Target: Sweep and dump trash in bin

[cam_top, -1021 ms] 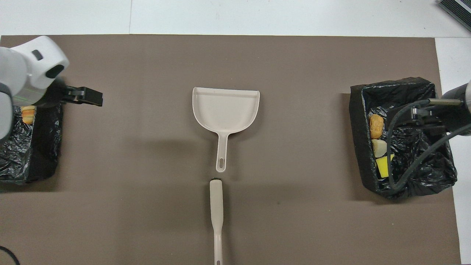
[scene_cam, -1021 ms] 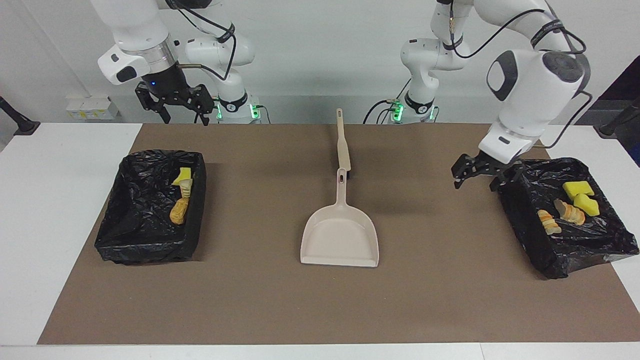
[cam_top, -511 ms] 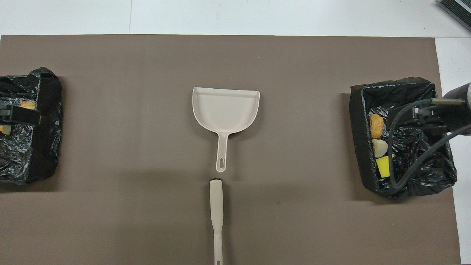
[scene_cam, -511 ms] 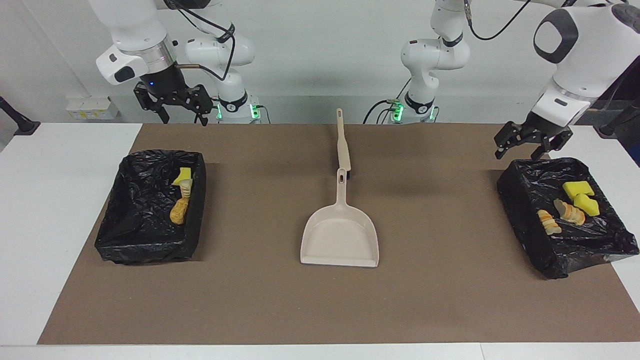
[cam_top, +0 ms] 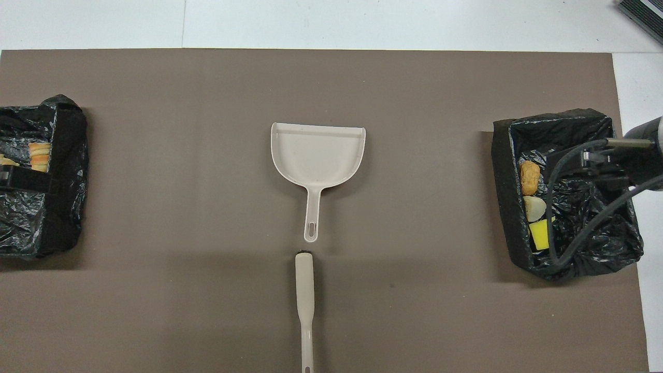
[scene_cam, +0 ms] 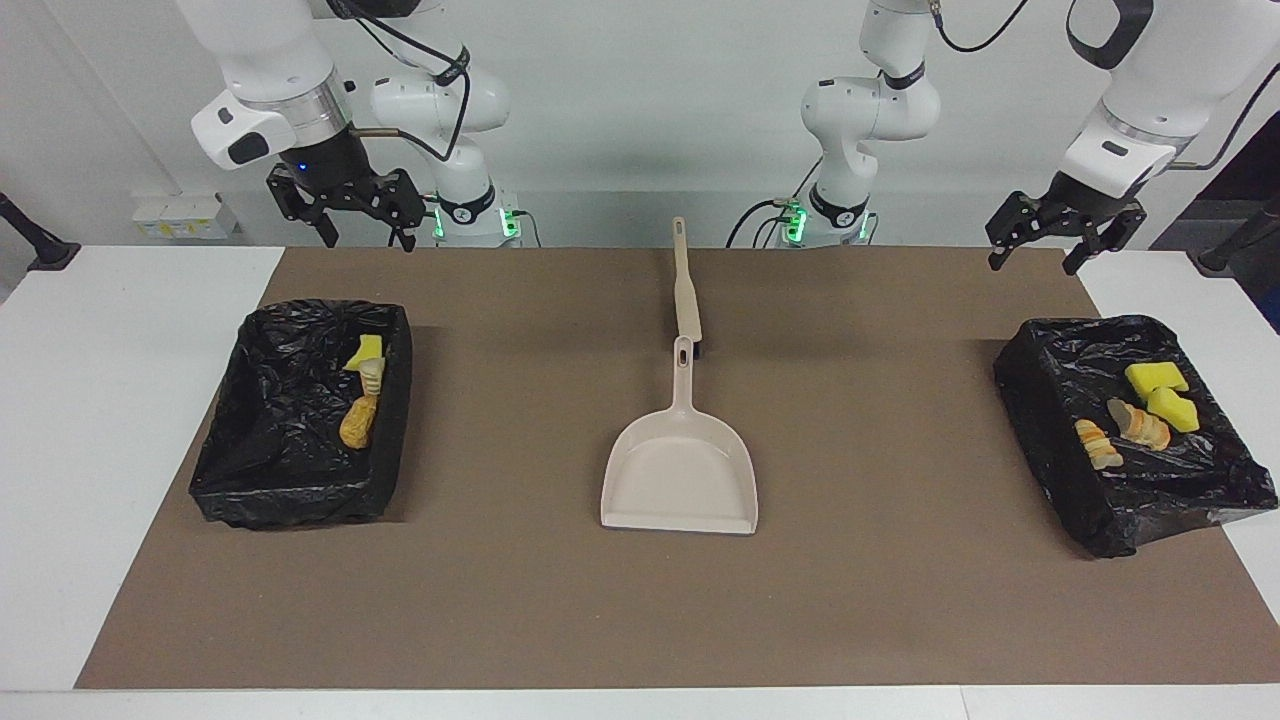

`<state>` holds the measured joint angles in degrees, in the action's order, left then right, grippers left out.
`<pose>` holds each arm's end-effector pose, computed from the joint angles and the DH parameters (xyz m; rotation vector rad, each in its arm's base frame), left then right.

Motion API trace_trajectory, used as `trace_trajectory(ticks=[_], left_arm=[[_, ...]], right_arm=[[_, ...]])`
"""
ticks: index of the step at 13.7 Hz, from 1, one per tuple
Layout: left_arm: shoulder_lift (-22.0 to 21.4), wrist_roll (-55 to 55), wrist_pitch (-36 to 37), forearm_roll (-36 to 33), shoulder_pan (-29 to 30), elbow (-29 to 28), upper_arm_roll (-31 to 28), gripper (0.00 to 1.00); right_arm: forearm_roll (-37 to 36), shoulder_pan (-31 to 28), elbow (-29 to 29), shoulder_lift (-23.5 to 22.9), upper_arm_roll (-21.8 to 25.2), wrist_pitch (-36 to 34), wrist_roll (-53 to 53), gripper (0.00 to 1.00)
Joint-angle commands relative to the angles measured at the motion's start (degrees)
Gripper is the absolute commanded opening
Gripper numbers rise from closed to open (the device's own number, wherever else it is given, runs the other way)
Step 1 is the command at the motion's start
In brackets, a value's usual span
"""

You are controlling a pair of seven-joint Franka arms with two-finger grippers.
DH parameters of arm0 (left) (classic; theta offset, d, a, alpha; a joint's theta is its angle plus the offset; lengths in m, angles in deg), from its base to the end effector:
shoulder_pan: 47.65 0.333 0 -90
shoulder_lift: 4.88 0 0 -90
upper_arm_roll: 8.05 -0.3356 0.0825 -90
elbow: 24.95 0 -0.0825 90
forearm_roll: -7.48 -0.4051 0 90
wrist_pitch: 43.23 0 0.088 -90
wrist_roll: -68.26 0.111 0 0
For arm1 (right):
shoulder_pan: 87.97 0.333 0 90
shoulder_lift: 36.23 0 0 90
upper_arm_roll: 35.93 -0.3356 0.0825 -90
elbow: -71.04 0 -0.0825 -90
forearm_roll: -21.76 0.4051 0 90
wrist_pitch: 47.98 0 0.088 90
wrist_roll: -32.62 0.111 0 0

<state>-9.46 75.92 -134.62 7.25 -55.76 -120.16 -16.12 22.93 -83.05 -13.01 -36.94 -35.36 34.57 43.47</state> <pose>0.5511 0.0033 0.6419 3.1281 -0.2112 0.0203 0.5644 0.0455 0.6724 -3.1212 0.1737 0.0639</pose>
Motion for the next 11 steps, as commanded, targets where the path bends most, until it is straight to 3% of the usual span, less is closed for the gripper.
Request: trace_trajectory(ticks=[1,11], left_arm=[[-1.0,-0.3,0.9,-1.4,-0.9,-0.2,-0.5,1.00],[-1.0,-0.4,1.1,-1.3,-0.9,0.5,1.4,1.00]], right_arm=[[1.2,-0.6,0.7,-0.4,0.0,0.5,-1.4,1.00],[1.2,-0.6,0.7,-0.4,0.0,0.5,-1.4,1.00]])
